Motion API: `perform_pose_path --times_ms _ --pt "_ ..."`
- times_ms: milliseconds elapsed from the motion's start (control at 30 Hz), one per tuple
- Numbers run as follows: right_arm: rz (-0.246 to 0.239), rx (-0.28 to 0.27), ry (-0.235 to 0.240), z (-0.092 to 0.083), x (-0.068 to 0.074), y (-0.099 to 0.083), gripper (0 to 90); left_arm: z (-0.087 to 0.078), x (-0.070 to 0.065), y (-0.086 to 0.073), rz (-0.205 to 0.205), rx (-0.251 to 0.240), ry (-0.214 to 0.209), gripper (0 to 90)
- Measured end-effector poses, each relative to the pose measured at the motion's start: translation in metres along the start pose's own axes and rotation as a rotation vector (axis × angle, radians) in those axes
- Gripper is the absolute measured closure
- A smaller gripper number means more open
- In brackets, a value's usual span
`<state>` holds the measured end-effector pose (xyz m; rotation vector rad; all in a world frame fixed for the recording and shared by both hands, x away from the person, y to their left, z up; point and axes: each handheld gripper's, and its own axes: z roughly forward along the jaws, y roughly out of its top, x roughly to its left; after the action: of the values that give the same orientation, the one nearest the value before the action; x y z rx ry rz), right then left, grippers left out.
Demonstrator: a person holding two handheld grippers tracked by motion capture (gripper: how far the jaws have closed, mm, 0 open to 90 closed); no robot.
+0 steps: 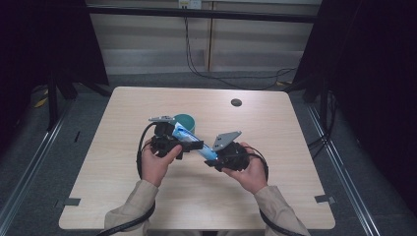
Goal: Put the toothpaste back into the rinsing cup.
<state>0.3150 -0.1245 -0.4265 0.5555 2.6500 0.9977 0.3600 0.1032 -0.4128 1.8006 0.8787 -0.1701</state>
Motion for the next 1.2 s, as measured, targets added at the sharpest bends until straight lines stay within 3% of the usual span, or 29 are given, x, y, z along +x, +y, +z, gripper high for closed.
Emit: perform_pose_path --times_ms 133,333,367,467,733,1033,1200 --pt "0.001 0.008 0.003 0.003 0.003 0.001 67.8 -0.002 -0.004 0.002 0.012 -0.015 -0.004 38.3" --pt "0.006 -0.011 0.014 0.008 0.007 0.002 67.3 -0.006 -0.009 0.006 0.037 -0.033 -0.026 54.9" --pt "0.016 -0.025 0.017 0.009 0.008 0.003 66.3 -0.007 -0.01 0.006 0.042 -0.038 -0.025 61.9" --pt "0.03 -0.041 0.016 0.01 0.009 0.003 63.9 -0.009 -0.014 0.008 0.066 -0.044 -0.009 66.6" --pt "0.043 -0.076 0.014 0.008 0.007 0.002 54.6 -0.011 -0.024 0.015 0.105 -0.059 -0.002 72.1" --pt "0.06 -0.122 0.031 0.01 0.008 0.0 45.4 -0.012 -0.029 0.017 0.113 -0.097 0.026 73.5" --pt "0.041 -0.119 0.043 0.012 0.01 0.001 45.2 -0.01 -0.029 0.018 0.115 -0.098 0.032 73.5"
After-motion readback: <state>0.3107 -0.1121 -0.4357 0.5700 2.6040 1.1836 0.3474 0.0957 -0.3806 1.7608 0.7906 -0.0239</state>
